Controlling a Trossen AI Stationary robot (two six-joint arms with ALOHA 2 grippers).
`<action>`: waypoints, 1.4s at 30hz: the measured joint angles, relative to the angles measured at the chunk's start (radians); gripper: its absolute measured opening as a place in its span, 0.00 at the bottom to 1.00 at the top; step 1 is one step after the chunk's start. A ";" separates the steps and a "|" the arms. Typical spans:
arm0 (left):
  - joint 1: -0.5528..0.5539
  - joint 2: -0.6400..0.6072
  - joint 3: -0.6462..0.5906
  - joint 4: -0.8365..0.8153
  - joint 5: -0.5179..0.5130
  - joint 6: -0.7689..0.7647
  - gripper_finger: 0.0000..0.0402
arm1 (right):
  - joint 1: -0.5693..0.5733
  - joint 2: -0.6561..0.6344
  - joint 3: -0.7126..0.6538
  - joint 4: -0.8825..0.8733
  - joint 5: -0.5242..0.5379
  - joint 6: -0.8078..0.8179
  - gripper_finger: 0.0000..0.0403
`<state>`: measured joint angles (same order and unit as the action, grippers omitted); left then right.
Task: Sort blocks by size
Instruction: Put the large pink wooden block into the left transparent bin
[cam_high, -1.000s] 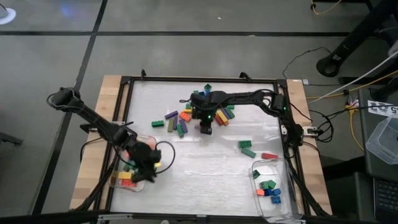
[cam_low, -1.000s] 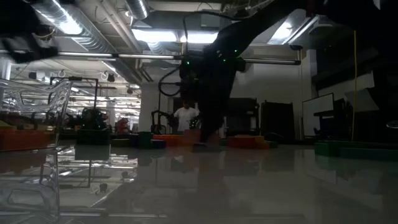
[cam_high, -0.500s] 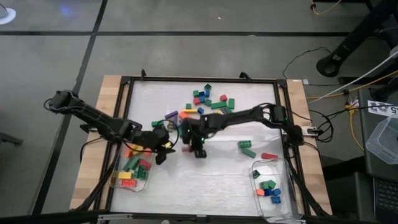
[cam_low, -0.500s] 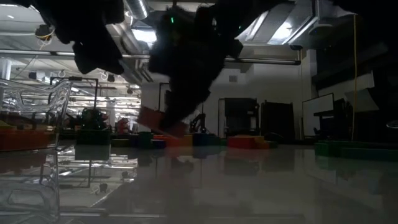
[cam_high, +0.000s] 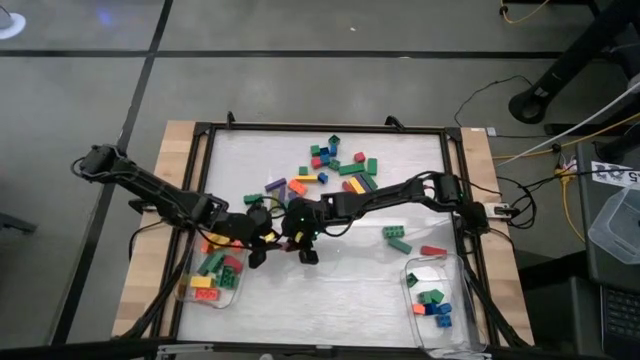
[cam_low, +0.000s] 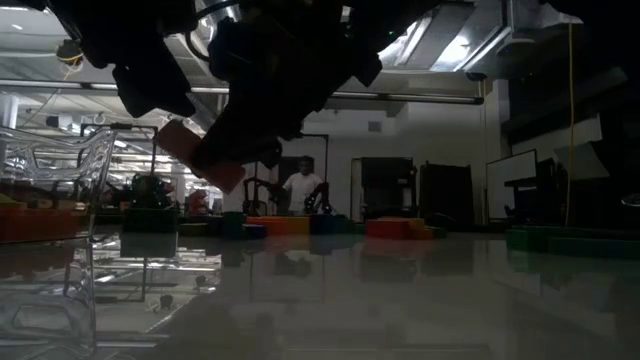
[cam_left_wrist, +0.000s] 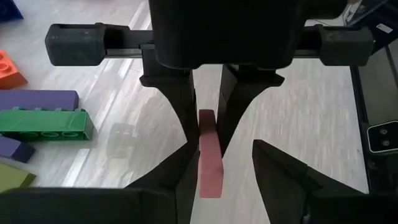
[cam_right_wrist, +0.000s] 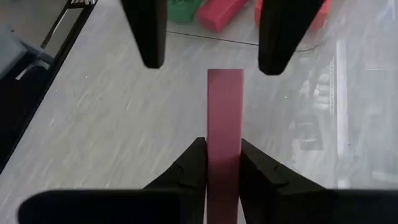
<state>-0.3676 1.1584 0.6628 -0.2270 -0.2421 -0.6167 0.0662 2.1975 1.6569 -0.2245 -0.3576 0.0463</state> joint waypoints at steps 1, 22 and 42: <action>0.000 0.000 0.000 0.000 0.000 0.000 0.35 | 0.000 0.000 0.000 0.001 0.000 0.000 0.17; -0.001 0.001 0.000 -0.034 0.055 -0.038 0.35 | -0.001 0.000 0.000 0.048 -0.020 0.001 0.16; -0.001 0.024 0.000 -0.096 0.057 -0.063 0.35 | -0.001 -0.003 0.002 0.126 -0.057 0.002 0.16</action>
<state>-0.3683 1.1826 0.6624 -0.3233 -0.1848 -0.6796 0.0654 2.1944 1.6585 -0.0981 -0.4146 0.0488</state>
